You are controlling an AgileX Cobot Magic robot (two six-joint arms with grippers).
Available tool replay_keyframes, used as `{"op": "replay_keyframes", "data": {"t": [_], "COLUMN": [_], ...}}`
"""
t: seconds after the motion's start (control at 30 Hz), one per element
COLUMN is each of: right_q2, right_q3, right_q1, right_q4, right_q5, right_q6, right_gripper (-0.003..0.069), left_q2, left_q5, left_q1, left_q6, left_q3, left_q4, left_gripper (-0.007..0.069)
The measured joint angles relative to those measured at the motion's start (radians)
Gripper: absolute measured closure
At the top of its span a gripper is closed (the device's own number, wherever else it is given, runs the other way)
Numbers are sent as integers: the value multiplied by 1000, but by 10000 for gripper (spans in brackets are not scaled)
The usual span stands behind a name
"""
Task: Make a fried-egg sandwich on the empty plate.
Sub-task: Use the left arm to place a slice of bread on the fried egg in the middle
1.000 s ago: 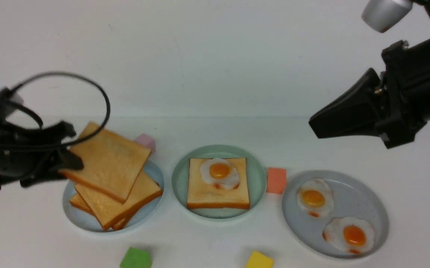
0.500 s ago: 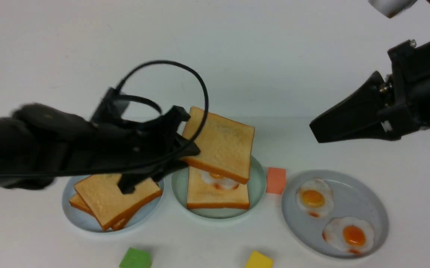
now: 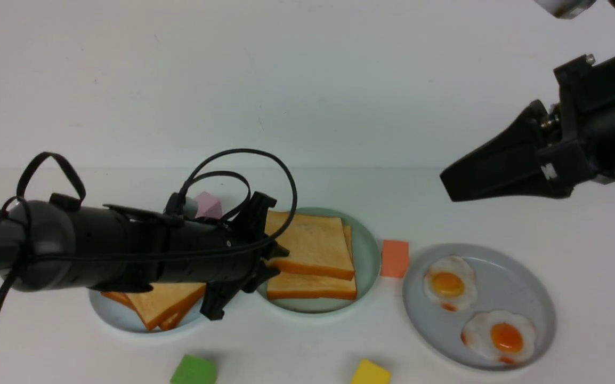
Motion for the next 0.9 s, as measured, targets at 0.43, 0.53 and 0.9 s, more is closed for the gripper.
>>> {"op": "replay_keyframes", "data": {"t": [0.43, 0.53, 0.9], "right_q2": [0, 0, 0], "right_q3": [0, 0, 0], "right_q1": [0, 0, 0], "right_q4": [2, 2, 2], "right_q5": [7, 7, 15], "right_q6": [4, 5, 12], "right_gripper": [608, 599, 577], "left_q2": [6, 24, 71], "left_q5": [-7, 11, 51], "left_q1": [0, 0, 0], "left_q6": [97, 97, 98], "left_q3": [-57, -59, -60], "left_q4": [-12, -12, -12], "left_gripper": [451, 451, 451]}}
